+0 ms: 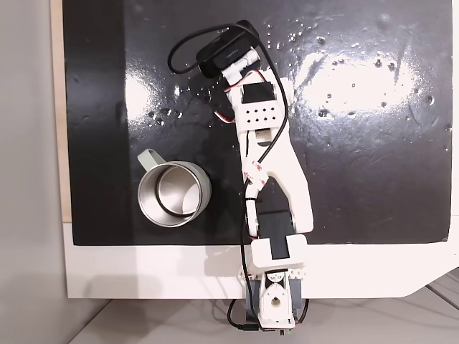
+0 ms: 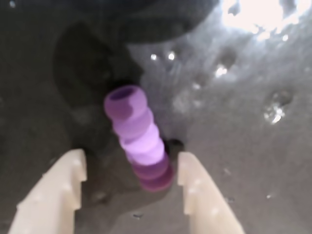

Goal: Grasp a pengrip and put it in the cup.

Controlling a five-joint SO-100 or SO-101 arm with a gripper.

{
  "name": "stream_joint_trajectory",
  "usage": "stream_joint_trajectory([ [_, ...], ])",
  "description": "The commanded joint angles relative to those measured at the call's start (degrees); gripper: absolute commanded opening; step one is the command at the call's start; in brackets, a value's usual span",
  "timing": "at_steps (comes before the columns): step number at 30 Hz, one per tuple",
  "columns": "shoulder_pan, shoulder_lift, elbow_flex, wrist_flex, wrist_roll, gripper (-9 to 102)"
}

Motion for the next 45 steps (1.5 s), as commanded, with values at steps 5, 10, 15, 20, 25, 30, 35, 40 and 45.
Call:
stream_joint_trajectory([
  [5, 1.67, -1.93, -2.46, -3.43, -0.44, 22],
  [10, 2.64, 1.23, 10.99, -18.98, -1.49, 13],
  [15, 3.08, 1.76, 16.44, -23.99, -1.32, 4],
  [20, 3.08, 1.93, 17.23, -24.35, 0.53, 2],
  [25, 1.49, 6.68, 16.88, -20.65, 5.19, 0],
  [30, 0.44, 15.82, 16.17, -13.54, 9.49, 0],
  [35, -0.09, 23.47, 13.45, -6.06, 13.97, 0],
  [40, -0.44, 30.76, 10.81, 0.18, 17.4, 0],
  [45, -2.64, 37.97, 7.47, 7.73, 21.36, 0],
])
